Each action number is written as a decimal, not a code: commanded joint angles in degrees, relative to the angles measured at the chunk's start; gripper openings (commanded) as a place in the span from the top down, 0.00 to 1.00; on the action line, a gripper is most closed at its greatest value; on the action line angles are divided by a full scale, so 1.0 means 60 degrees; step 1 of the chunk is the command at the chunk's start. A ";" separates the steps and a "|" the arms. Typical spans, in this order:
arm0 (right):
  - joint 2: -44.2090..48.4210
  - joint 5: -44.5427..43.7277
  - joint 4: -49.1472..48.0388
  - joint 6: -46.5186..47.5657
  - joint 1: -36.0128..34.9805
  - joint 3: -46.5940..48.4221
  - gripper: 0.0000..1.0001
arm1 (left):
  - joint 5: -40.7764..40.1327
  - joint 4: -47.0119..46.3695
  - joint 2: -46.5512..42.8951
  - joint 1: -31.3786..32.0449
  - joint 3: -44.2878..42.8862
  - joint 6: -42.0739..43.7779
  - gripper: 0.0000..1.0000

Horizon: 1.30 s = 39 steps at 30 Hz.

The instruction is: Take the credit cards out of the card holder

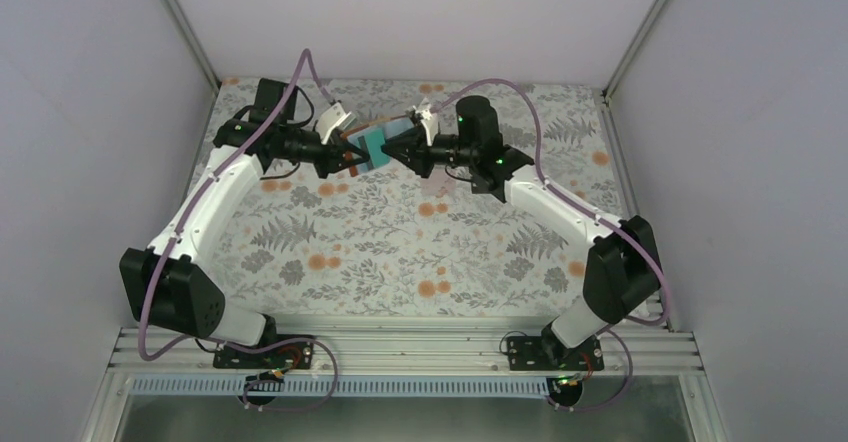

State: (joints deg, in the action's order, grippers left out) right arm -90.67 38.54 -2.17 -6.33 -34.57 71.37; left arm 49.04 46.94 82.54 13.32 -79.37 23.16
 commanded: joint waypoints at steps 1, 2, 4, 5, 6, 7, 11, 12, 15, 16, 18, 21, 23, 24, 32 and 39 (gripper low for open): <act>0.0214 0.1698 0.0760 0.1276 0.0033 0.0315 0.87 | 0.1175 0.0380 -0.0369 0.0145 -0.0046 0.0874 0.98; 0.0259 0.1813 0.0877 0.1394 0.0034 0.0339 0.87 | 0.1193 0.0424 -0.0379 0.0154 -0.0043 0.0942 0.98; 0.0389 0.1887 0.1037 0.1595 0.0035 0.0343 0.87 | 0.1280 0.0512 -0.0372 0.0171 -0.0041 0.1072 0.98; 0.0463 0.1890 0.1062 0.1620 0.0034 0.0324 0.87 | 0.1366 0.0567 -0.0373 0.0177 -0.0033 0.1161 0.98; 0.0498 0.1952 0.1065 0.1660 0.0034 0.0322 0.88 | 0.1457 0.0647 -0.0380 0.0200 -0.0046 0.1298 0.98; 0.0523 0.2081 0.1078 0.1687 0.0034 0.0318 0.90 | 0.1533 0.0708 -0.0372 0.0228 -0.0056 0.1376 0.98; 0.0633 0.2407 0.1137 0.1837 0.0013 0.0298 0.96 | 0.1597 0.0846 -0.0363 0.0334 -0.0072 0.1588 0.97; 0.0685 0.2357 0.1129 0.1859 0.0007 0.0274 0.96 | 0.1629 0.0872 -0.0370 0.0348 -0.0079 0.1613 0.97; 0.0915 0.2245 0.0990 0.1888 0.0012 0.0102 0.96 | 0.1822 0.0995 -0.0370 0.0352 -0.0128 0.1756 0.86; 0.1011 0.2180 0.0957 0.1889 0.0018 0.0050 0.96 | 0.1895 0.1052 -0.0370 0.0353 -0.0148 0.1827 0.83; 0.1160 0.2041 0.0973 0.1920 0.0026 0.0004 0.96 | 0.2094 0.1192 -0.0372 0.0349 -0.0174 0.1992 0.79; 0.1289 0.1943 0.1070 0.1977 0.0051 0.0013 0.96 | 0.2197 0.1272 -0.0398 0.0345 -0.0191 0.2098 0.79; 0.1351 0.1847 0.1109 0.1985 0.0085 0.0007 0.96 | 0.2198 0.1294 -0.0408 0.0355 -0.0187 0.2125 0.79; 0.1378 0.1782 0.1146 0.1989 0.0115 0.0002 0.96 | 0.2206 0.1302 -0.0419 0.0345 -0.0178 0.2147 0.79; 0.1544 0.1580 0.1682 0.2168 0.0371 -0.0011 0.96 | 0.2240 0.1356 -0.0442 0.0346 -0.0174 0.2230 0.79; 0.1677 0.1325 0.2206 0.2428 0.0559 0.0023 0.96 | 0.2260 0.1370 -0.0443 0.0356 -0.0131 0.2295 0.79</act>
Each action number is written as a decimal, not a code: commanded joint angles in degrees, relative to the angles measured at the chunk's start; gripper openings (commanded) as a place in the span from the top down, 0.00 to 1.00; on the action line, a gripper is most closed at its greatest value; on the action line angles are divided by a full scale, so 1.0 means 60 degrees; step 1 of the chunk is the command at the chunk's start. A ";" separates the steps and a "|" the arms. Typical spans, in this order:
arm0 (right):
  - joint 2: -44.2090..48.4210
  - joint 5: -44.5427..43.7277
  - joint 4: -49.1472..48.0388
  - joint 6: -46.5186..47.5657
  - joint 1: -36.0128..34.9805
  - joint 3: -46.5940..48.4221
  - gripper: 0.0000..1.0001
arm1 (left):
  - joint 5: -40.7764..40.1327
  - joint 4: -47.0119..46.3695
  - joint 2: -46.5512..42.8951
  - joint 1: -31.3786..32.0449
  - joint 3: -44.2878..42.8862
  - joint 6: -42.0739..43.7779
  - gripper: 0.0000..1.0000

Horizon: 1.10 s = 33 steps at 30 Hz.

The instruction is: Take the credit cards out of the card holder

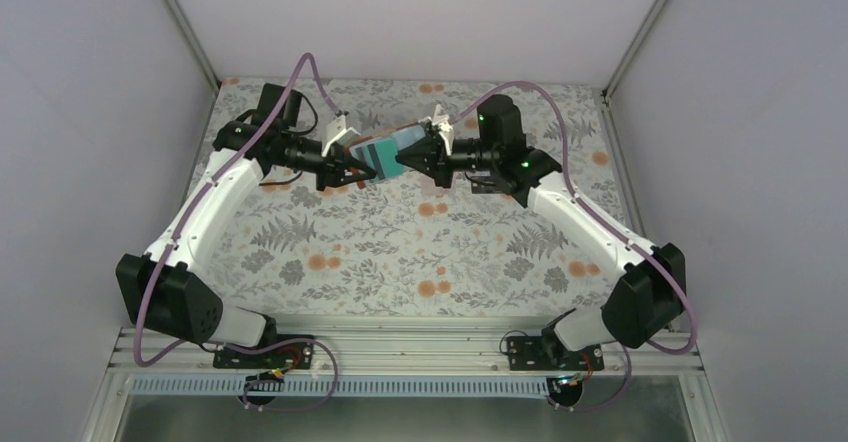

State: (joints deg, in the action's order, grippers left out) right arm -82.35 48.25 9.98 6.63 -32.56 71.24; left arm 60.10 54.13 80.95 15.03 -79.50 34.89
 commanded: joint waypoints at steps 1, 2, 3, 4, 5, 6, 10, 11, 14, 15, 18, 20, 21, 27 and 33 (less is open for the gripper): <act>0.0291 -0.0247 0.0226 0.0278 0.0235 0.0051 0.96 | 0.0421 0.0177 -0.0169 0.0073 -0.0107 0.0333 0.79; 0.0288 -0.0225 0.0258 0.0285 0.0227 0.0061 0.96 | 0.0424 0.0178 -0.0160 0.0061 -0.0108 0.0327 0.80; 0.0288 -0.0200 0.0278 0.0293 0.0233 0.0062 0.96 | 0.0428 0.0178 -0.0170 0.0070 -0.0096 0.0339 0.82; 0.0291 -0.0204 0.0297 0.0303 0.0230 0.0057 0.96 | 0.0416 0.0178 -0.0162 0.0071 -0.0094 0.0330 0.84; 0.0293 -0.0223 0.0323 0.0314 0.0234 0.0064 0.96 | 0.0414 0.0170 -0.0174 0.0070 -0.0094 0.0328 0.87; 0.0308 -0.0264 0.0383 0.0328 0.0236 0.0070 0.96 | 0.0403 0.0166 -0.0183 0.0064 -0.0087 0.0323 0.90; 0.0375 -0.0397 0.0519 0.0361 0.0289 0.0122 0.96 | 0.0355 0.0108 -0.0209 0.0073 -0.0040 0.0278 0.98; 0.0438 -0.0421 0.0553 0.0359 0.0325 0.0094 0.96 | 0.0361 0.0098 -0.0204 0.0074 -0.0004 0.0268 0.98; 0.0655 -0.0461 0.0558 0.0370 0.0526 -0.0068 0.96 | 0.0313 -0.0002 -0.0214 0.0065 0.0053 0.0189 0.97; 0.0705 -0.0469 0.0557 0.0342 0.0593 -0.0100 0.96 | 0.0291 -0.0011 -0.0208 0.0073 0.0047 0.0174 0.97; 0.0744 -0.0396 0.0575 0.0298 0.0623 -0.0139 0.96 | 0.0307 0.0000 -0.0180 0.0067 0.0038 0.0172 0.98; 0.0754 -0.0451 0.0656 0.0349 0.0627 -0.0135 0.96 | 0.0258 0.0002 -0.0204 0.0060 0.0065 0.0180 0.98; 0.0774 -0.0543 0.0709 0.0389 0.0639 -0.0140 0.96 | 0.0240 0.0013 -0.0232 0.0068 0.0072 0.0205 0.98; 0.0807 -0.0618 0.0999 0.0536 0.0852 -0.0099 0.96 | 0.0254 0.0018 -0.0250 0.0066 0.0078 0.0222 0.97; 0.0759 -0.0596 0.1148 0.0524 0.0857 -0.0035 0.96 | 0.0248 0.0002 -0.0236 0.0072 0.0097 0.0176 0.88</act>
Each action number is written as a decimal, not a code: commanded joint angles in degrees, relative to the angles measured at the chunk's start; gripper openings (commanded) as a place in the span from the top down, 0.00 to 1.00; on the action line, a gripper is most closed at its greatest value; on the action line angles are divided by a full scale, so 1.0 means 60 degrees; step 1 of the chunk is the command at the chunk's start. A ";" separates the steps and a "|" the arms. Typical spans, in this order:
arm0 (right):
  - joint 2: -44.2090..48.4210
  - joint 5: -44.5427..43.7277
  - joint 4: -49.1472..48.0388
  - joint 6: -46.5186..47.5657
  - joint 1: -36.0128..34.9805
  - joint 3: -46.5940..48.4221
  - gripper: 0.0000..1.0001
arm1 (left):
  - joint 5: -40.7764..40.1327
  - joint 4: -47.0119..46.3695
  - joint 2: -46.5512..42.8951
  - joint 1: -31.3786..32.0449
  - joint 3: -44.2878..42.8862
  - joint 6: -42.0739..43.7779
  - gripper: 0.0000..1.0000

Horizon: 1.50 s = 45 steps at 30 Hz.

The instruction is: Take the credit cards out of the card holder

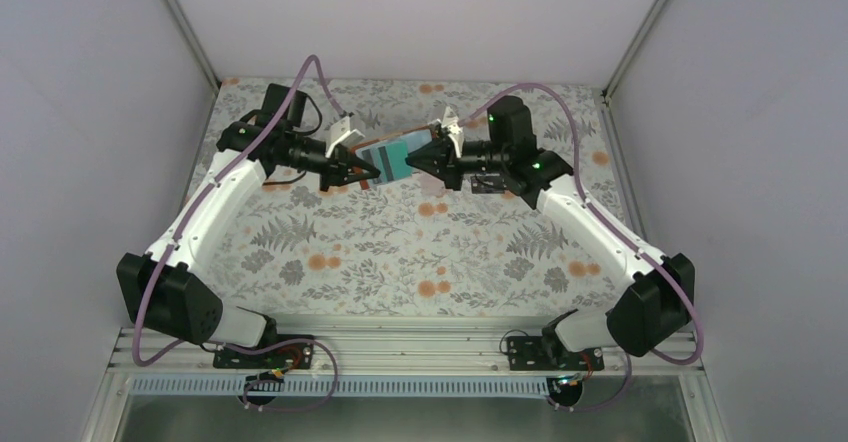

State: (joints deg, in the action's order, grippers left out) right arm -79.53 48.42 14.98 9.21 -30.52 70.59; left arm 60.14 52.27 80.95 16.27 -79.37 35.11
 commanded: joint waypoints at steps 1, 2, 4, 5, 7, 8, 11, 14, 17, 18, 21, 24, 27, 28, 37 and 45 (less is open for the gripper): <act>0.0305 -0.0583 0.0284 0.0071 0.0521 0.0085 0.96 | 0.0256 0.0323 -0.0235 -0.0138 0.0075 0.0161 0.88; 0.0329 -0.0523 0.0262 0.0050 0.0525 0.0097 0.96 | 0.0263 0.0326 -0.0238 -0.0142 0.0075 0.0178 0.88; 0.0362 -0.0456 0.0257 0.0044 0.0528 0.0140 0.96 | 0.0260 0.0313 -0.0222 -0.0142 0.0078 0.0175 0.89; 0.0365 -0.0441 0.0264 0.0050 0.0525 0.0155 0.96 | 0.0240 0.0312 -0.0220 -0.0139 0.0079 0.0169 0.92; 0.0414 -0.0514 0.0271 0.0047 0.0518 0.0145 0.96 | 0.0238 0.0312 -0.0253 -0.0145 0.0098 0.0178 0.97; 0.0441 -0.0525 0.0279 0.0054 0.0528 0.0132 0.96 | 0.0257 0.0313 -0.0249 -0.0139 0.0103 0.0184 0.97; 0.0491 -0.0541 0.0283 0.0023 0.0533 0.0106 0.96 | 0.0231 0.0312 -0.0251 -0.0137 0.0118 0.0183 0.98; 0.0638 -0.1101 0.0275 -0.0126 0.0636 0.0081 0.96 | 0.0089 0.0348 -0.0310 -0.0135 0.0117 0.0246 0.98; 0.0776 -0.1337 0.0302 -0.0391 0.1040 0.0055 0.96 | -0.0183 0.0251 -0.0337 -0.0134 0.0144 0.0126 0.97; 0.0814 -0.1346 0.0348 -0.0453 0.1210 0.0057 0.96 | -0.0292 0.0176 -0.0339 -0.0134 0.0147 0.0024 0.98; 0.0903 -0.1433 0.0492 -0.0643 0.1742 0.0036 0.96 | -0.0736 -0.0111 -0.0322 -0.0182 0.0177 -0.0384 0.98; 0.0912 -0.1793 0.0671 -0.0842 0.2202 0.0049 0.96 | -0.1345 -0.0468 -0.0249 -0.0303 0.0219 -0.0833 0.98; 0.0834 -0.2990 0.1102 -0.0960 0.2240 0.0200 0.96 | -0.1838 -0.0796 -0.0129 -0.0591 0.0211 -0.1412 0.98; 0.0827 -0.3404 0.1214 -0.1006 0.2234 0.0228 0.96 | -0.2013 -0.0903 -0.0078 -0.0696 0.0196 -0.1662 0.98; 0.0149 -0.9793 0.2152 0.0170 -0.0342 -0.0734 0.96 | -0.2833 -0.1552 0.0061 -0.1799 0.0248 -0.2753 0.98; -0.2314 -1.3539 0.2237 0.2307 -0.3133 -0.1832 0.96 | -0.2605 -0.1679 -0.0105 -0.1994 0.0368 -0.2741 0.98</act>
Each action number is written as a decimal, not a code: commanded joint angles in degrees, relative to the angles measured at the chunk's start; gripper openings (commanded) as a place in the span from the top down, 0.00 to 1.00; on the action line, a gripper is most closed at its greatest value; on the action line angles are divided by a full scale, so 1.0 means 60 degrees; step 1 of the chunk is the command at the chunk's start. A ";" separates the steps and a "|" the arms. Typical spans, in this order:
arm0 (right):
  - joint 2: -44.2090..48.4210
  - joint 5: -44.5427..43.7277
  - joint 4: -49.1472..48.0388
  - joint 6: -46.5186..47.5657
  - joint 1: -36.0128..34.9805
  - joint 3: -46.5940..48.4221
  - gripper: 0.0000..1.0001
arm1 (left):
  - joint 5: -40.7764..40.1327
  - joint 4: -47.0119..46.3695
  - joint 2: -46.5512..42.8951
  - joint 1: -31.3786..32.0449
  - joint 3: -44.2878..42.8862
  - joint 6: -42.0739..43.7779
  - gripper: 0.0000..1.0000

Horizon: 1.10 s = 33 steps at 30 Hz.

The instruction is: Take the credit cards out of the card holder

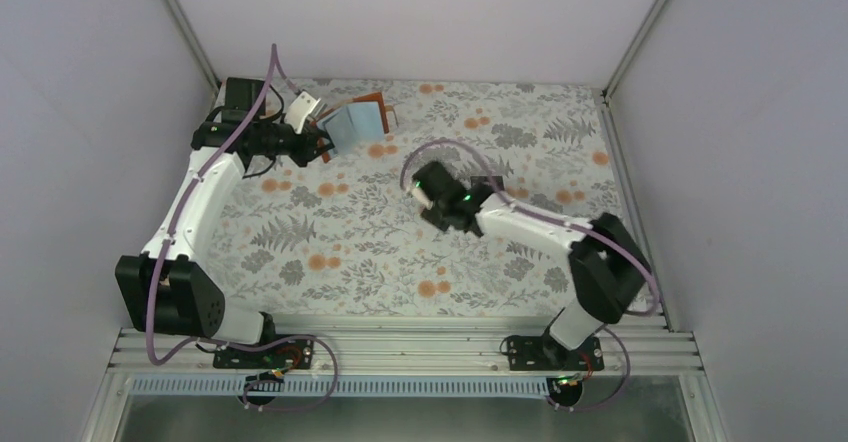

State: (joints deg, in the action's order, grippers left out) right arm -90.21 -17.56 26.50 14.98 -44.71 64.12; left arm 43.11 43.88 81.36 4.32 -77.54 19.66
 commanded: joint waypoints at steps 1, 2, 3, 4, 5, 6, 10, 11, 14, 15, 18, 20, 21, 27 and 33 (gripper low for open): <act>-0.0686 -0.2666 0.0117 0.1578 -0.0997 -0.0981 0.96 | 0.0262 -0.0272 -0.0181 -0.0002 0.0074 -0.0158 0.98; -0.0758 -0.2934 -0.0097 0.1735 -0.1220 -0.1221 0.96 | 0.0281 -0.0277 -0.0166 0.0006 0.0076 -0.0149 0.98; -0.0772 -0.3117 -0.0191 0.1859 -0.1402 -0.1346 0.96 | 0.0308 -0.0270 -0.0158 -0.0001 0.0076 -0.0141 0.97; -0.1050 -0.3217 -0.0256 0.1949 -0.1571 -0.1449 0.96 | 0.0358 -0.0267 -0.0165 -0.0002 0.0076 -0.0129 0.98; -0.1103 -0.3243 -0.0376 0.2131 -0.1704 -0.1610 0.96 | 0.0395 -0.0258 -0.0156 -0.0002 0.0076 -0.0128 0.97; -0.1092 -0.3162 -0.0513 0.2260 -0.1847 -0.1764 0.96 | 0.0422 -0.0266 -0.0164 -0.0002 0.0076 -0.0115 0.98; -0.1200 -0.3022 -0.1300 0.3057 -0.2308 -0.2506 0.96 | 0.0503 -0.0238 -0.0174 -0.0002 0.0075 -0.0084 0.98; -0.1316 -0.2995 -0.1378 0.3123 -0.2395 -0.2512 0.96 | 0.0530 -0.0234 -0.0193 -0.0002 0.0076 -0.0071 0.98; -0.1718 -0.2755 -0.1524 0.3335 -0.2570 -0.2501 0.96 | 0.0563 -0.0217 -0.0203 -0.0002 0.0073 -0.0054 0.98; -0.1877 -0.2756 -0.1550 0.3372 -0.2609 -0.2543 0.96 | 0.0553 -0.0219 -0.0201 0.0007 0.0076 -0.0054 0.98; -0.1995 -0.2766 -0.1634 0.3480 -0.2672 -0.2684 0.96 | 0.0556 -0.0208 -0.0224 -0.0002 0.0080 -0.0040 0.98; -0.1896 -0.2723 -0.1683 0.3641 -0.2742 -0.2845 0.96 | 0.0573 -0.0218 -0.0216 0.0002 0.0098 -0.0027 0.98; -0.1835 -0.2699 -0.1680 0.3713 -0.2751 -0.2937 0.96 | 0.0587 -0.0202 -0.0210 -0.0001 0.0090 -0.0025 0.98; -0.1685 -0.2888 -0.1487 0.3780 -0.2850 -0.3314 0.68 | 0.0622 -0.0200 -0.0205 -0.0002 0.0098 -0.0024 0.97; -0.0765 -0.3430 -0.1400 0.3723 -0.2876 -0.3135 0.51 | 0.0734 -0.0159 -0.0173 -0.0002 0.0158 0.0018 0.86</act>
State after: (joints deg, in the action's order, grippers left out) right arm -98.13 -38.83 14.46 37.28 -61.01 46.26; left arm 45.34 43.38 81.36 4.34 -77.32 19.44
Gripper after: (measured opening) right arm 0.485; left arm 0.125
